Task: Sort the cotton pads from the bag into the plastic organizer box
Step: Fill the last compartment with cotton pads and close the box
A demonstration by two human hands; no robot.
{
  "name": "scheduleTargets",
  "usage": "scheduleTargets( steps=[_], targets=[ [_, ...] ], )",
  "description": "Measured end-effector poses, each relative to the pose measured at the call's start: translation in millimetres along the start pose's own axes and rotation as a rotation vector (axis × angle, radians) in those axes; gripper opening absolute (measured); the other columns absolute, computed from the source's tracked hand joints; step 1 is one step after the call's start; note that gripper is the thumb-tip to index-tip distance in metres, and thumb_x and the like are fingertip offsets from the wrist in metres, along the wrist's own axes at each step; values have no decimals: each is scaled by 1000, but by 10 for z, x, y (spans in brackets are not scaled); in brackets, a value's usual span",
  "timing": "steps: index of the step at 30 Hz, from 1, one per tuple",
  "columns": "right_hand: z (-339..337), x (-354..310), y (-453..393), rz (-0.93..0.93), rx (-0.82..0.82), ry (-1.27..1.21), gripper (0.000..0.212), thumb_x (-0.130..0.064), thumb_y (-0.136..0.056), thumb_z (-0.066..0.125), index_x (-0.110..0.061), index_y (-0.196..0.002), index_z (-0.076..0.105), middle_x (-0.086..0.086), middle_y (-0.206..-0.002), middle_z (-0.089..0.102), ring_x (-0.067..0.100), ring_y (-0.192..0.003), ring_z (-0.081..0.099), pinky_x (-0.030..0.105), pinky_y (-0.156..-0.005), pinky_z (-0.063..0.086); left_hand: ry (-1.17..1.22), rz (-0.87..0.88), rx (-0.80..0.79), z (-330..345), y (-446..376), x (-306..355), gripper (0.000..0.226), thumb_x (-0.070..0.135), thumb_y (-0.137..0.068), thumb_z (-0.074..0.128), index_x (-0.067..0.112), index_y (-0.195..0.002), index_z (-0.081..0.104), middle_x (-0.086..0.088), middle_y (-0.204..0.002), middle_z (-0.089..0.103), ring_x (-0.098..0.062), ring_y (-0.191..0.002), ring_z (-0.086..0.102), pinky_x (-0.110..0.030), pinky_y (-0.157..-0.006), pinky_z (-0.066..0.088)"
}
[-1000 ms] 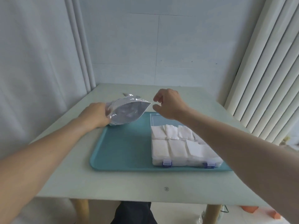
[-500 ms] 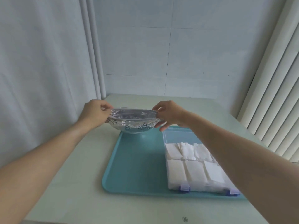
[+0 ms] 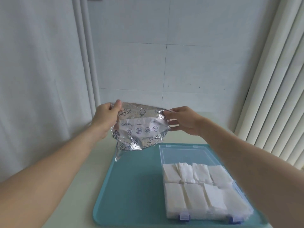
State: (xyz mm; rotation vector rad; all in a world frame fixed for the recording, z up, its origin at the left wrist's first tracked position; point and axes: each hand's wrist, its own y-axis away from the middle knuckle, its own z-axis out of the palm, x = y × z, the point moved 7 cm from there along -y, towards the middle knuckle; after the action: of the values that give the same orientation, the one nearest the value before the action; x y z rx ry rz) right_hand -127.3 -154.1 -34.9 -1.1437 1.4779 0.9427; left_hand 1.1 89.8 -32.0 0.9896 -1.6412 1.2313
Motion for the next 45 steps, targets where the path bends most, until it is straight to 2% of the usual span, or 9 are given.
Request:
scheduleTargets(
  steps=[5, 13, 18, 24, 28, 32, 36, 39, 45],
  targets=[
    [-131, 26, -102, -43, 318, -53, 17, -19, -91, 73, -3, -95, 70, 9, -83, 68, 16, -60, 62, 31, -59, 57, -32, -319, -128, 402, 17, -383, 58, 64, -84, 63, 7, -99, 64, -11, -89, 70, -28, -79, 66, -36, -78, 53],
    [-409, 145, -263, -39, 345, -182, 29, -17, -94, 71, 3, -113, 66, 14, -89, 68, 18, -60, 67, 27, -54, 58, -361, 129, 74, 490, -127, -172, 37, 38, -100, 53, 8, -80, 57, -2, -68, 58, -16, -62, 51, -32, -57, 35],
    [-103, 493, -313, 258, -113, -274, 47, -38, -81, 75, -2, -110, 66, 16, -97, 69, 30, -89, 69, 40, -80, 62, -178, -84, 101, 674, -319, -464, 42, 37, -104, 42, 7, -79, 59, -7, -74, 61, -23, -70, 55, -32, -62, 40],
    [-618, 722, -638, 154, 222, -48, 20, -9, -81, 82, 1, -90, 67, 12, -74, 60, 12, -45, 46, 19, -45, 48, -394, -158, 54, 855, -613, -817, 45, 35, -104, 42, 7, -70, 50, -9, -70, 55, -31, -76, 53, -33, -68, 37],
    [-846, 996, -813, 222, 348, 163, 31, -16, -90, 75, 9, -106, 66, 11, -66, 59, 20, -49, 49, 26, -51, 49, -487, -215, 48, 1113, -721, -932, 41, 36, -99, 51, -1, -117, 49, -18, -114, 60, -39, -103, 59, -39, -79, 44],
    [-941, 1190, -868, 348, 281, 362, 46, -18, -93, 72, 9, -126, 55, 18, -74, 65, 19, -45, 61, 30, -52, 54, -756, 173, -240, 1616, -639, -731, 57, 33, -96, 56, 13, -145, 34, -14, -145, 40, -33, -134, 37, -43, -107, 35],
    [-1025, 1044, -1006, 141, 353, 979, 52, -30, -91, 72, -8, -133, 53, 16, -119, 63, 26, -97, 66, 37, -92, 51, -956, 210, -709, 2078, -538, -1058, 71, 51, -99, 46, 28, -158, 13, -3, -166, 10, -29, -152, 4, -45, -123, 9],
    [-799, 909, -1098, -156, 182, 1024, 52, -37, -98, 62, -20, -145, 49, 7, -147, 43, 27, -135, 44, 40, -113, 37, -1130, 62, -859, 2149, -506, -1335, 72, 64, -99, 29, 34, -158, 1, -5, -167, -5, -31, -152, -7, -50, -123, 1],
    [-778, 1545, -1200, 230, -308, 1390, 80, -70, -96, 29, -28, -160, 10, -4, -168, 5, 30, -155, 5, 54, -123, 15, -1176, -3, -829, 2088, -534, -1464, 72, 75, -93, 19, 45, -155, -5, 3, -165, -16, -22, -151, -17, -62, -113, -20]
  ],
)
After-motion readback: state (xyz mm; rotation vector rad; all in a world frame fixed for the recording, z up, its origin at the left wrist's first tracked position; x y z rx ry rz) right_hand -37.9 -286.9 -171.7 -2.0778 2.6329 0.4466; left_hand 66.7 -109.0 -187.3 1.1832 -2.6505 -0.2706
